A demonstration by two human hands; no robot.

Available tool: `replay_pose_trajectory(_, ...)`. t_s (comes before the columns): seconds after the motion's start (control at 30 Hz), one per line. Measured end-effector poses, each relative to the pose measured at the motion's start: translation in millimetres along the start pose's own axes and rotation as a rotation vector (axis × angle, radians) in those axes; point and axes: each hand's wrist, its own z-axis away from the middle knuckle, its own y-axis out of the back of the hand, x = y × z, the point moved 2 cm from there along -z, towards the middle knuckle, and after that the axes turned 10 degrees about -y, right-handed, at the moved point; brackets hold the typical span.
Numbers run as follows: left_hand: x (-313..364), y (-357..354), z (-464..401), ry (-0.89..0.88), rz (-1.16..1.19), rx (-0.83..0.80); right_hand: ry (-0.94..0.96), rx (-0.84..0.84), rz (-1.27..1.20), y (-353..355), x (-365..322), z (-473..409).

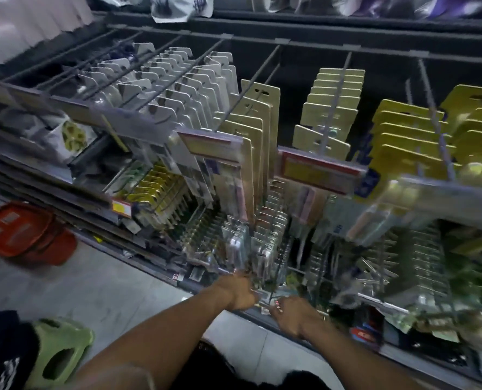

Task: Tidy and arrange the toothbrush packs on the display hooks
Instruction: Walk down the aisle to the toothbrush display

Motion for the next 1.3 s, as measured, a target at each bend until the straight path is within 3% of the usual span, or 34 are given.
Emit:
replay_pose_trajectory(0.13, -57, 0, -21, -0.126, -0.029, -0.179, -0.136, -0.057, -0.043, -14, -44, -21)
replay_pose_trajectory(0.37, -128, -8, -23, -0.208, -0.055, -0.162, -0.217, -0.075, -0.001, -33, -106, -25)
replay_pose_trajectory(0.67, -147, -82, -66, -0.170, 0.017, -0.215, -0.241, -0.097, -0.018, -99, -83, -65)
replay_pose_trajectory(1.3, -251, -332, -359, -0.180, -0.001, -0.193, -0.207, -0.107, 0.051, -357, -31, -383)
